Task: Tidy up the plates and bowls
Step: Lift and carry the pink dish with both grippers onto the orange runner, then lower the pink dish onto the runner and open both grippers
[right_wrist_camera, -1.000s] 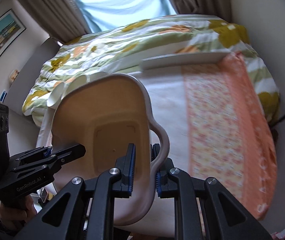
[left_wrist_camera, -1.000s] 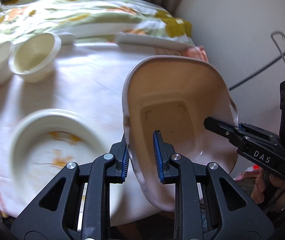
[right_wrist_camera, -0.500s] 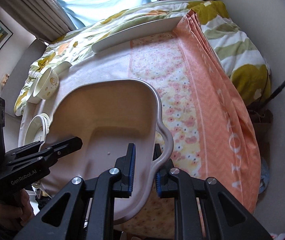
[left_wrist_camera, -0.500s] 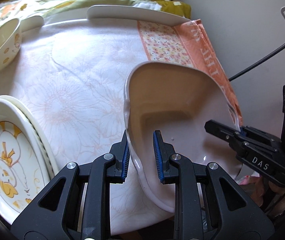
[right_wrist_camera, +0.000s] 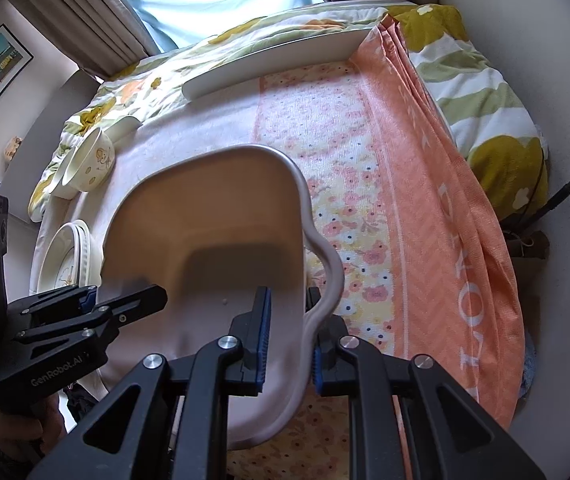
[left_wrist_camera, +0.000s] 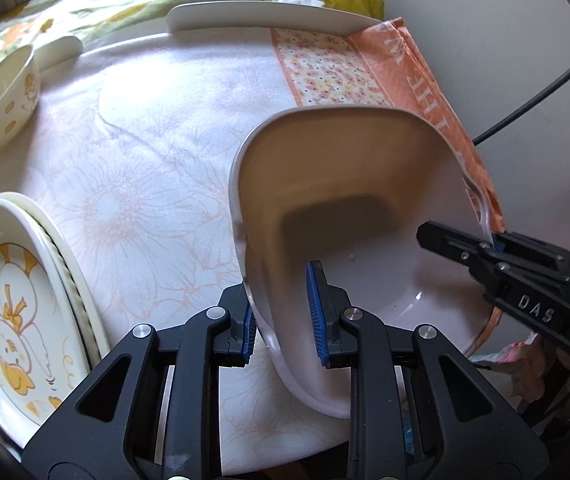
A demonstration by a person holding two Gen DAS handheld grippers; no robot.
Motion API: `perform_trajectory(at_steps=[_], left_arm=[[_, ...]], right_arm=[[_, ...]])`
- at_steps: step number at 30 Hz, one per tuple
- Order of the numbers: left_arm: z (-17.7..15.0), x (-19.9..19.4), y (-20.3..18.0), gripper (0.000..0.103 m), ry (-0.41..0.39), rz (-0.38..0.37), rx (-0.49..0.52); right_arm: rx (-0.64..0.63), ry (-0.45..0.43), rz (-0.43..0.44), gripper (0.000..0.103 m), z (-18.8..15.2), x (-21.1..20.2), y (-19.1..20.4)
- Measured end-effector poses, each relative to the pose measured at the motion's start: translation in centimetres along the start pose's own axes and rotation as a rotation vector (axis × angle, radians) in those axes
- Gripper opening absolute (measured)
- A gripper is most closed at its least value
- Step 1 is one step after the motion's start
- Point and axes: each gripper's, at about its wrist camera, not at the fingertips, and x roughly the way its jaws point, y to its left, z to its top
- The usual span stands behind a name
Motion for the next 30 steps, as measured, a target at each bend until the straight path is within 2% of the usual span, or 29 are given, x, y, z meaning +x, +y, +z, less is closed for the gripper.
perform_trajectory(at_steps=[3, 4, 5, 6, 7, 8, 9, 10, 11, 13, 15, 19, 25, 30], left_arm=[[0.0, 0.0, -0.4, 0.021, 0.009, 0.025, 0.029], [0.1, 0.0, -0.5, 0.027, 0.01, 0.021, 0.032], [0.0, 0.0, -0.4, 0.051, 0.011, 0.018, 0.033], [0.1, 0.0, -0.6, 0.07, 0.008, 0.023, 0.034], [0.1, -0.2, -0.6, 0.099, -0.011, 0.034, 0.034], [0.0, -0.6, -0.7, 0.102, -0.039, 0.039, 0.034], [0.0, -1.1, -0.7, 0.102, -0.058, 0.037, 0.036], [0.0, -1.2, -0.7, 0.102, -0.057, 0.037, 0.038], [0.1, -1.3, -0.7, 0.102, -0.052, 0.042, 0.04], [0.0, -1.5, -0.6, 0.102, -0.047, 0.045, 0.043], [-0.1, -2.1, -0.6, 0.102, -0.047, 0.045, 0.045], [-0.3, -4.8, 0.0, 0.102, -0.086, 0.067, 0.025], [-0.1, -11.1, 3.1, 0.102, -0.196, 0.086, -0.07], [-0.1, -16.8, 6.9, 0.102, -0.302, 0.146, -0.135]], right_arm=[[0.02, -0.003, 0.001, 0.016, 0.3, -0.4, -0.5], [0.023, -0.006, 0.004, 0.016, 0.4, -0.5, -0.6], [0.025, -0.01, 0.005, 0.016, 0.5, -0.7, -0.7], [0.026, -0.014, 0.006, 0.02, 0.5, -0.8, -0.8], [0.029, -0.015, 0.009, 0.03, 0.6, -0.9, -0.8], [0.033, -0.015, 0.016, 0.037, 0.6, -1.0, -0.9], [0.039, -0.021, 0.026, 0.053, 0.6, -1.1, -0.9], [0.044, -0.03, 0.033, 0.063, 0.5, -1.3, -0.9], [0.051, -0.04, 0.04, 0.067, 0.4, -1.5, -0.9], [0.072, -0.059, 0.059, 0.087, 0.4, -2.0, -1.1], [0.087, -0.087, 0.078, 0.096, 0.5, -2.7, -1.2], [0.085, -0.153, 0.088, 0.102, 0.9, -4.8, -0.6], [-0.002, -0.227, 0.116, 0.102, 2.1, -7.7, 3.0], [-0.153, -0.185, 0.132, 0.102, 3.8, -9.0, 8.6]])
